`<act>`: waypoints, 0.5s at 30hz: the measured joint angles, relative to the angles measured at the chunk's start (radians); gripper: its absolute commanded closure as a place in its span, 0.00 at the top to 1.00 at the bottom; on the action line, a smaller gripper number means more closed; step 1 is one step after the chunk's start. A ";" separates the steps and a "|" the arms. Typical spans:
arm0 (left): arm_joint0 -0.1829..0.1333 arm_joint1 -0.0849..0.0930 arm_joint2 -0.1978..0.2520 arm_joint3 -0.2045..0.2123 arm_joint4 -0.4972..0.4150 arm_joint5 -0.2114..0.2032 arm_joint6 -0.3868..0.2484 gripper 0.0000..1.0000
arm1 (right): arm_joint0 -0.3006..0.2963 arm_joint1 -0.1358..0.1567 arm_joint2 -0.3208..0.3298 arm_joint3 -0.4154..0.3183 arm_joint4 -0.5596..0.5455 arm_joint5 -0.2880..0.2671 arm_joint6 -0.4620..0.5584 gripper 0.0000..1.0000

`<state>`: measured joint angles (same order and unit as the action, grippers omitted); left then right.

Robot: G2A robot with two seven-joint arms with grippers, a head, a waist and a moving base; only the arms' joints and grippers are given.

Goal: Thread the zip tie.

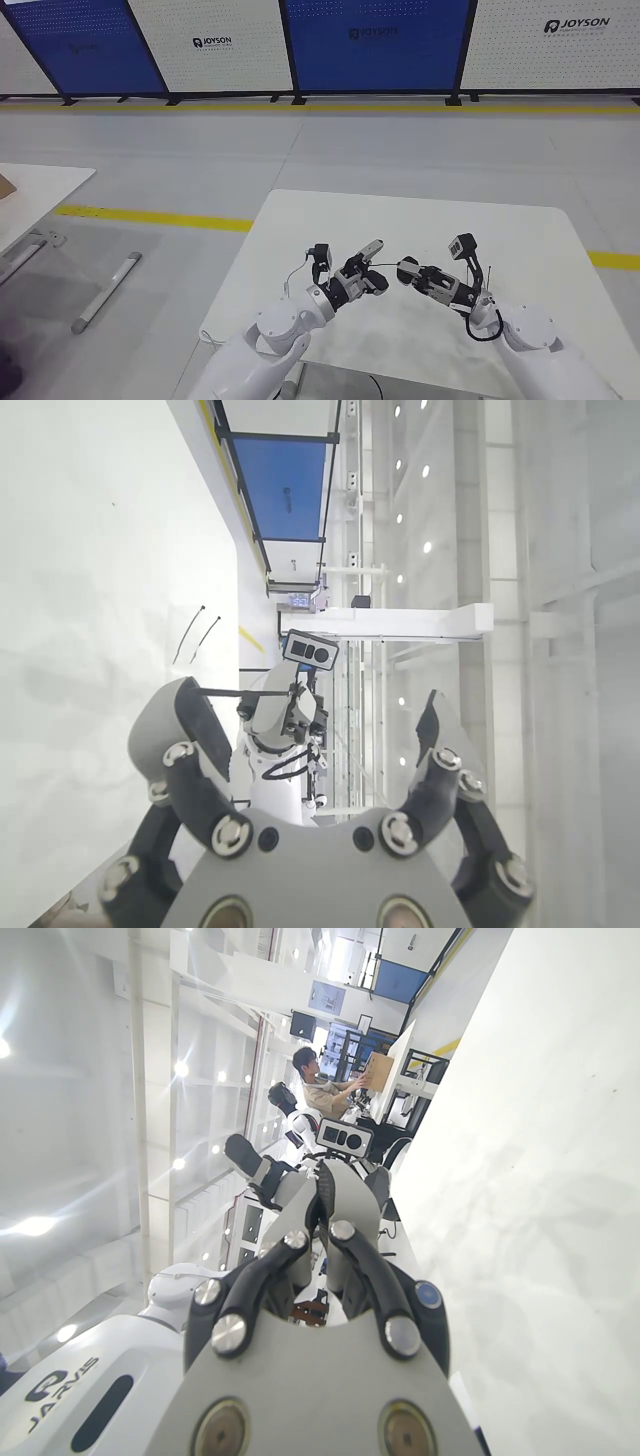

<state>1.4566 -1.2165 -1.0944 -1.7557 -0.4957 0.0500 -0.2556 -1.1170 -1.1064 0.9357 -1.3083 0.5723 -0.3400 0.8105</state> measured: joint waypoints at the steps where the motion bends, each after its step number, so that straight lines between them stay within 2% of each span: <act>1: 0.000 0.000 0.000 0.000 0.000 0.000 0.000 1.00 | 0.000 0.000 0.000 0.000 0.000 0.000 0.000 0.00; 4: -0.002 -0.001 0.010 0.003 0.030 0.001 0.015 1.00 | 0.000 0.000 0.000 0.000 0.000 0.000 0.000 0.00; 8: -0.035 -0.007 0.027 0.026 0.017 0.022 0.029 1.00 | 0.000 0.000 0.000 0.000 0.000 0.000 0.000 0.00; 12: -0.064 -0.016 0.045 0.055 -0.002 -0.002 0.052 1.00 | 0.000 0.000 0.000 0.000 0.000 0.000 0.000 0.00; 13: -0.067 -0.017 0.048 0.059 -0.004 -0.008 0.053 0.90 | 0.000 0.000 0.000 0.000 0.000 0.000 0.000 0.00; 14: -0.069 -0.018 0.050 0.062 -0.005 -0.013 0.054 0.73 | 0.000 0.000 0.000 0.000 0.000 0.000 0.000 0.00; 15: -0.069 -0.018 0.051 0.064 -0.004 -0.018 0.054 0.49 | 0.000 0.000 0.000 0.000 0.000 0.000 0.000 0.00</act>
<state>1.3880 -1.2347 -1.0437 -1.6916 -0.4997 0.0320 -0.2017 -1.1170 -1.1064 0.9357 -1.3083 0.5723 -0.3400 0.8105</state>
